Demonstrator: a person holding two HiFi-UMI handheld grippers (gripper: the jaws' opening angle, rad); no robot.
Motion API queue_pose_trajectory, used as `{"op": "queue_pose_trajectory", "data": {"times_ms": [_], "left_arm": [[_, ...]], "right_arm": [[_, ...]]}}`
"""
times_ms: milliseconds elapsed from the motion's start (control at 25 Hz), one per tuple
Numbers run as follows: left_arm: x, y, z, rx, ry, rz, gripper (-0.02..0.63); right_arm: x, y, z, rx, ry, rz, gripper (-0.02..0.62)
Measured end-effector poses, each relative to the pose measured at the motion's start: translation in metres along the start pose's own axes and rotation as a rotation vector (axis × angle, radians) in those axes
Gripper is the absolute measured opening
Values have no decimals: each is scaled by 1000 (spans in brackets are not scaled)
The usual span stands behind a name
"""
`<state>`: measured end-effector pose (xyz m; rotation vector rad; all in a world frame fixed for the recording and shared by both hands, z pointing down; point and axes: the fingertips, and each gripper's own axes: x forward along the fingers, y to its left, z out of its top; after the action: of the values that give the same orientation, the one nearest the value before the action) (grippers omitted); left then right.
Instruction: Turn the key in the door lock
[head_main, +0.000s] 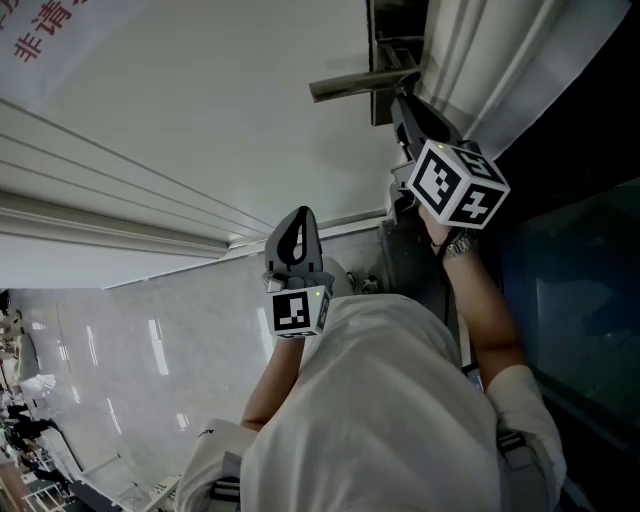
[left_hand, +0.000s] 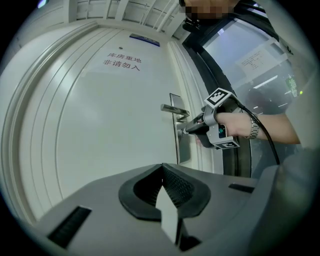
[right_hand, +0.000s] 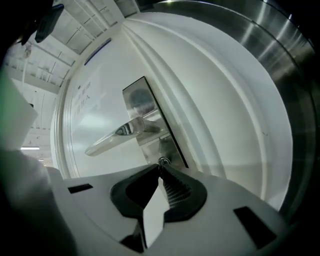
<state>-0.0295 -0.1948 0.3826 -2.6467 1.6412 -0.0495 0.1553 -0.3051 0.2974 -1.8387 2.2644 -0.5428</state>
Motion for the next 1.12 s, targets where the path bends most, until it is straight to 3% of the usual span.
{"op": "queue_pose_trajectory", "data": {"times_ms": [160,400,520,720,800,880,960,1120], "left_arm": [[-10,-3,-4,-1,12,25,9],[-17,1,-4,-2,10,54,9],[-19,3,-3,2,6,65,9],[-21,5,1,-1,-5,82,9],[-20,8,1,-2,-3,81,9],[-17,7,-2,-4,0,69,9],[-12,4,-8,-3,11,46,9],[-2,-9,-8,0,3,6,9]], "right_arm": [[1,-1,-2,124,24,23,21],[2,-5,-3,605,8,82,17],[1,-6,-3,691,-31,71,17],[-4,-9,-3,745,-77,48,17],[-3,-8,-2,703,-79,46,17],[-2,-6,-1,586,-63,57,17],[-3,-4,0,433,-29,77,19],[-12,-3,-5,31,47,82,123]]}}
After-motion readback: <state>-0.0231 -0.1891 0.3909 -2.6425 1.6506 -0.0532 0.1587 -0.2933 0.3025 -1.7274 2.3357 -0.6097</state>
